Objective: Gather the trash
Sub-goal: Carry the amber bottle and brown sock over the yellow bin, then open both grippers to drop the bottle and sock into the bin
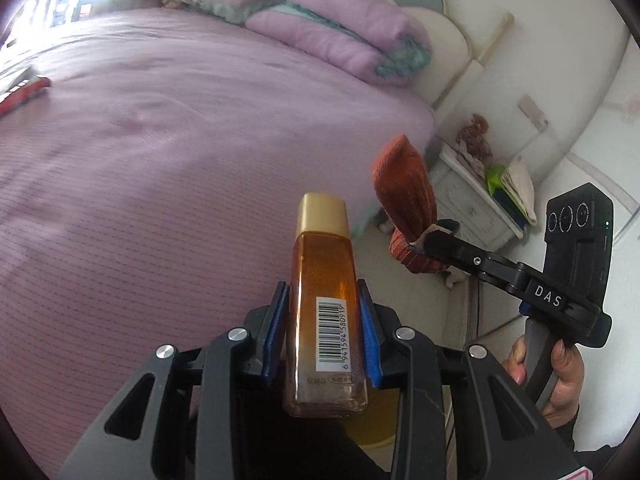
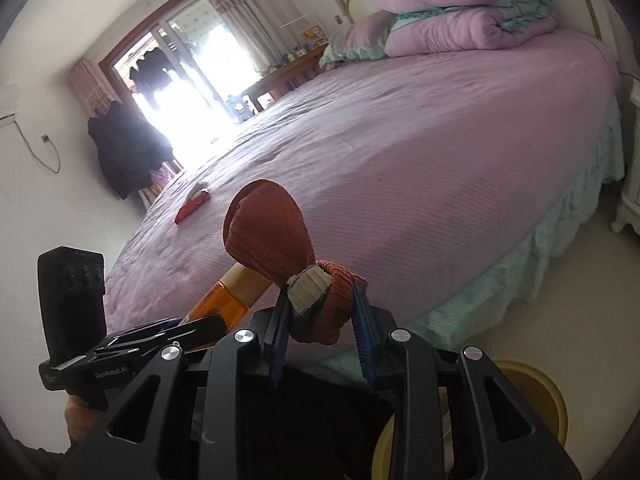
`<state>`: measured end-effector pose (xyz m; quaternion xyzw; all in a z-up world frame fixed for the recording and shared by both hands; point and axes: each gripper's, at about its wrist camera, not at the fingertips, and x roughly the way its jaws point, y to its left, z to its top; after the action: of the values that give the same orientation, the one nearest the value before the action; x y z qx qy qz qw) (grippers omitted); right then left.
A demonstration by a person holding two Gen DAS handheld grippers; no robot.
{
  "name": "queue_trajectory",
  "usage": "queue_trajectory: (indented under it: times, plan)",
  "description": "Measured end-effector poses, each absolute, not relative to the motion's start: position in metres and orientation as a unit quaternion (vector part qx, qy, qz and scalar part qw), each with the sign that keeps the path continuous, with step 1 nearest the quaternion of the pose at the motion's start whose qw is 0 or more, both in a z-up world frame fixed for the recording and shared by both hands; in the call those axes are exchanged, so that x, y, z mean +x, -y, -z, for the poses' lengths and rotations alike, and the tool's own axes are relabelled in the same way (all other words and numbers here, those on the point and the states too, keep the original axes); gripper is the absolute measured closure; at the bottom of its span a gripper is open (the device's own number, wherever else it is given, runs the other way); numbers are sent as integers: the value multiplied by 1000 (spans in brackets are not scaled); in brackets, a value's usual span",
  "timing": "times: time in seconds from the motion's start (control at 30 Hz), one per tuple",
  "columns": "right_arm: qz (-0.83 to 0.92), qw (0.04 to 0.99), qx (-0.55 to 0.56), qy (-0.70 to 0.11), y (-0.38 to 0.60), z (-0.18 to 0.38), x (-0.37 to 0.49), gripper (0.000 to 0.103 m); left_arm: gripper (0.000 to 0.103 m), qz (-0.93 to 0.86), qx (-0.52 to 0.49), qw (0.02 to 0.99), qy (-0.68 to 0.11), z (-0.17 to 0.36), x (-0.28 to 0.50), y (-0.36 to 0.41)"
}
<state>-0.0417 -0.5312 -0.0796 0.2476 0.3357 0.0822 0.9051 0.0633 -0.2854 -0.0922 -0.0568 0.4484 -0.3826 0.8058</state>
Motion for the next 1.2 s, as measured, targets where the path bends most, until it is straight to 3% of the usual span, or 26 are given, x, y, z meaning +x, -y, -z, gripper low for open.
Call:
queue_trajectory:
  times: [0.33, 0.67, 0.8, 0.93, 1.2]
  plan:
    - [22, 876, 278, -392, 572, 134, -117, 74, 69, 436, -21, 751, -496, 133, 30, 346]
    - [101, 791, 294, -527, 584, 254, -149, 73, 69, 439, 11, 708, -553, 186, 8, 385]
    - [106, 767, 301, -556, 584, 282, -153, 68, 69, 436, 20, 702, -562, 200, 2, 394]
    - [77, 759, 339, -550, 583, 294, -151, 51, 69, 434, 26, 701, -566, 205, -1, 397]
    - [90, 765, 333, -544, 590, 287, -148, 50, 69, 438, 47, 698, -564, 207, -6, 404]
